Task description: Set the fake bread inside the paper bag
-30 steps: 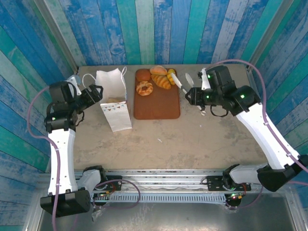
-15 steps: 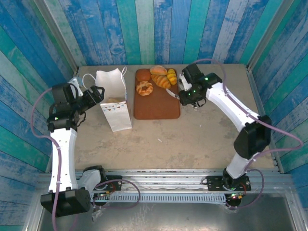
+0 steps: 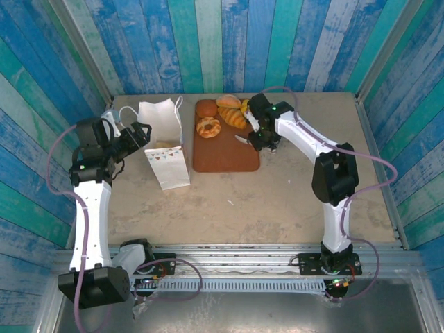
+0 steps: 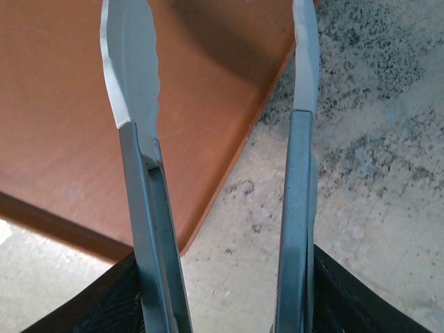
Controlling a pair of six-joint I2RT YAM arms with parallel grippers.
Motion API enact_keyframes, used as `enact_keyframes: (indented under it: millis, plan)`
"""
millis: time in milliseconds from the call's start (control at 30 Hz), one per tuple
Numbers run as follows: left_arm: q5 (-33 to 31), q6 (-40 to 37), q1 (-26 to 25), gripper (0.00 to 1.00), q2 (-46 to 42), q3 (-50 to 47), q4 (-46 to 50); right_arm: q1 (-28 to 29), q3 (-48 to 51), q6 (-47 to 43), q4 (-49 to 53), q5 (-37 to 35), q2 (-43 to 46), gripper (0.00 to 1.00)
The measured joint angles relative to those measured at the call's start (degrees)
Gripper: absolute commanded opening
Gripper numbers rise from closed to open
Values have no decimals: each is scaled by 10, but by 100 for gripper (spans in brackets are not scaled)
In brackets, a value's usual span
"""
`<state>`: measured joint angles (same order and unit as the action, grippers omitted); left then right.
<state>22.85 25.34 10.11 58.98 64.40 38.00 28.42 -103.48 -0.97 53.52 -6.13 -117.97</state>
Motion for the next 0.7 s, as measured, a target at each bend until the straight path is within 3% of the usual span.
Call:
enact_keyframes:
  millis: [700]
  plan:
    - [-29,-3,0,94,22,0,0,-20,-38,-2,-59,40,-74,54]
